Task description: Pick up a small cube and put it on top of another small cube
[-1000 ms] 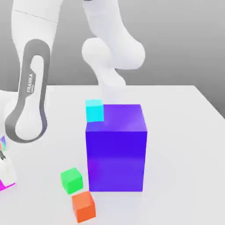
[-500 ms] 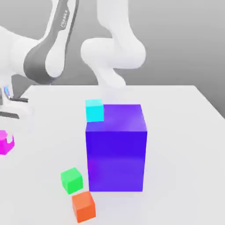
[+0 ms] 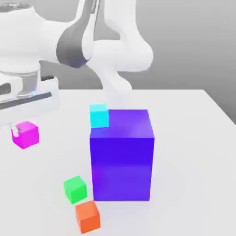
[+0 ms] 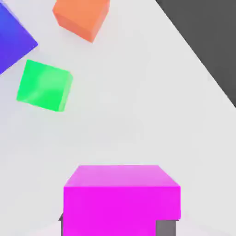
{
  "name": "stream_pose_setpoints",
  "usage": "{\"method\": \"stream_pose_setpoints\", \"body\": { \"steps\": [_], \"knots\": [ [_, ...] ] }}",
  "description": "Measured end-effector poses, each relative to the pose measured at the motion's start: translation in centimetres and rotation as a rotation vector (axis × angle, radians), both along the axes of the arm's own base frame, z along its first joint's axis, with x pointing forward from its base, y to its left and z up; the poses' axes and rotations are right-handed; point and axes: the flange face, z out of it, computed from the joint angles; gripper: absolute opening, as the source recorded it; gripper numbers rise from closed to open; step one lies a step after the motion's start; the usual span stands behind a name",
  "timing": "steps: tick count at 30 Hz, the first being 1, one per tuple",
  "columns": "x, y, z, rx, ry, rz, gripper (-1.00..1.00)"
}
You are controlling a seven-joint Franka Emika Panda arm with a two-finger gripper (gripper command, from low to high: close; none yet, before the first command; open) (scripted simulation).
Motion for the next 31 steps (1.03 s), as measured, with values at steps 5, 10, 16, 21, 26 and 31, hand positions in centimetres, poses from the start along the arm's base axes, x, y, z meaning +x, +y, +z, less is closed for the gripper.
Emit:
{"method": "stream_pose_setpoints", "body": {
  "steps": [5, 10, 16, 21, 26, 31],
  "knots": [
    [0.0, 3.2, -2.9, 0.018, 0.033, 0.364, -1.0],
    [0.1, 7.5, -6.9, 0.044, 0.064, 0.742, -1.0],
    [0.3, 8.6, -12.2, 0.051, 0.065, 0.821, -1.0],
    [0.1, 8.4, -13.9, 0.05, 0.067, 0.817, 1.0],
    [0.2, 8.4, -13.4, 0.049, 0.065, 0.818, 1.0],
    [0.1, 8.2, -9.1, 0.05, 0.064, 0.811, 1.0]
  ]
}}
